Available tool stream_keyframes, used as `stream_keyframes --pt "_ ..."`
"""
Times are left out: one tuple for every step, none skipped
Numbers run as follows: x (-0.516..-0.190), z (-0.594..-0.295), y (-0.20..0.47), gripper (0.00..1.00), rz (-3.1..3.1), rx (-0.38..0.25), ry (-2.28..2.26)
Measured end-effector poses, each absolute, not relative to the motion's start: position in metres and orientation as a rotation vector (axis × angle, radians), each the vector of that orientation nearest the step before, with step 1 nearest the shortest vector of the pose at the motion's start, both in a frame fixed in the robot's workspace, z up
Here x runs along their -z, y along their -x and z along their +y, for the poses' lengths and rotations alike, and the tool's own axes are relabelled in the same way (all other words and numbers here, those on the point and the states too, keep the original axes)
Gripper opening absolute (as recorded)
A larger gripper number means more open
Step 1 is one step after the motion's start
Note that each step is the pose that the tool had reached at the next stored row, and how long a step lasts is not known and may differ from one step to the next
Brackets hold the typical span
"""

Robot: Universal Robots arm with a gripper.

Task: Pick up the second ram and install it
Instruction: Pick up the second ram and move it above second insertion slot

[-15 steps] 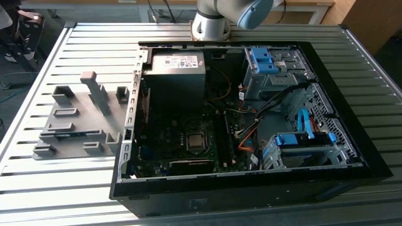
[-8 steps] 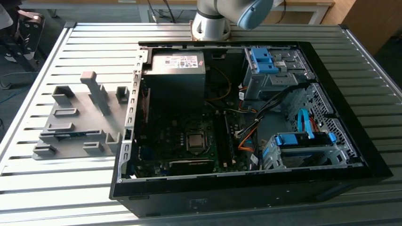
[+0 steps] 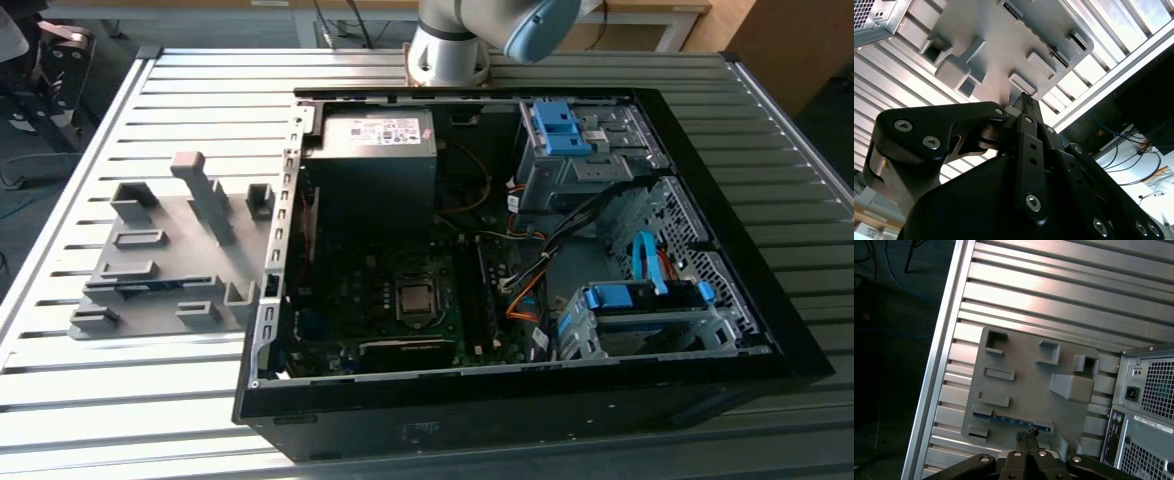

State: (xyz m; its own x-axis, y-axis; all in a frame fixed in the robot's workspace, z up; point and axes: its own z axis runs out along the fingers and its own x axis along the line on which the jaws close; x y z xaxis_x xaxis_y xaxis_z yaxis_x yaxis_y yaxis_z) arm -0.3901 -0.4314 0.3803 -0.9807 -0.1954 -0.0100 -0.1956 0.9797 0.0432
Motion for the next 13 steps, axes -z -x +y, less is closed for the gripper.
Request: stream_keyframes --pt "-0.3803 -0.4314 0.3901 0.11 3.12 -0.069 0.31" --pt "-0.3803 -0.4314 0.3901 0.11 3.12 -0.069 0.311" --pt "-0.3803 -0.4314 0.3901 0.11 3.12 -0.069 0.312" --pt "-0.3803 -0.4314 0.3901 0.11 3.119 -0.069 0.314" --pt "-0.3803 -0.4314 0.3901 0.11 3.119 -0.069 0.315" --pt "-0.3803 -0.4314 0.3901 0.11 3.119 -0.069 0.317" --pt "-0.3803 -0.4314 0.3901 0.11 3.119 -0.069 0.318" --pt "-0.3803 -0.4314 0.3901 0.11 3.119 -0.069 0.32" --pt "-0.3803 -0.4314 0.3901 0.11 3.119 -0.069 0.321" --pt "-0.3803 -0.4314 0.3901 0.11 3.119 -0.069 0.323" --pt "-0.3803 -0.4314 0.3901 0.11 3.119 -0.069 0.325" --pt "-0.3803 -0.4314 0.3901 0.11 3.118 -0.069 0.326" --pt "-0.3803 -0.4314 0.3901 0.11 3.118 -0.069 0.327"
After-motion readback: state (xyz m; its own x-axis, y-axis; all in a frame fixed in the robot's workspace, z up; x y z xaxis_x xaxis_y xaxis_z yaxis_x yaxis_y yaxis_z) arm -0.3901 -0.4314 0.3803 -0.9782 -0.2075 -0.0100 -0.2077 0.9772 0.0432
